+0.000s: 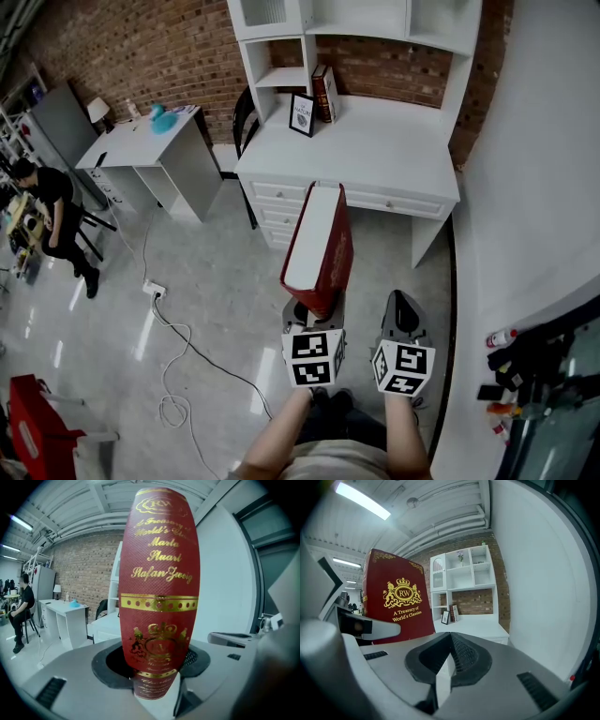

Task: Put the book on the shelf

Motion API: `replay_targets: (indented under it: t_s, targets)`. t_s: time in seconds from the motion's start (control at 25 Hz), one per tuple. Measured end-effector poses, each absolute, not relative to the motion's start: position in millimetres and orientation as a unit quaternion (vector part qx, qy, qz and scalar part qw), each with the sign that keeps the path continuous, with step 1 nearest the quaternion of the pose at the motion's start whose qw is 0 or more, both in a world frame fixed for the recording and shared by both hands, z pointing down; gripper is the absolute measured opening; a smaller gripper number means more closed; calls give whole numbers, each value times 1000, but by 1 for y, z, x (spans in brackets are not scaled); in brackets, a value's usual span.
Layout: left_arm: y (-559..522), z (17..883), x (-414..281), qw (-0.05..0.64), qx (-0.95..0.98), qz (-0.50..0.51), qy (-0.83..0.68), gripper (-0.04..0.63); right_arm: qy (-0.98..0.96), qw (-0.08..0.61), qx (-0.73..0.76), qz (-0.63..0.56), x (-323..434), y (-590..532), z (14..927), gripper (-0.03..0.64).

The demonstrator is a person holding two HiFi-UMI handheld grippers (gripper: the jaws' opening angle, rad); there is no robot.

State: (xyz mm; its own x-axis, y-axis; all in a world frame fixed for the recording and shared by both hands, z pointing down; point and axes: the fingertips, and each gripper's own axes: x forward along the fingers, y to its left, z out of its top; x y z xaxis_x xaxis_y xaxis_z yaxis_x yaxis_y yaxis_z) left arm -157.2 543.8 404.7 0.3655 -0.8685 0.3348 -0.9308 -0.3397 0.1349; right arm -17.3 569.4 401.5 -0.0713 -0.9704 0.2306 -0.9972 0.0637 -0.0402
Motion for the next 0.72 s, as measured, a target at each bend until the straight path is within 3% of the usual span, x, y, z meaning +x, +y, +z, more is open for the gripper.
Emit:
replay_targets:
  t_s: [0.72]
  targets:
    - [555, 419, -160, 170, 786, 102, -585, 242, -746, 83, 653, 99, -7, 581, 414, 15]
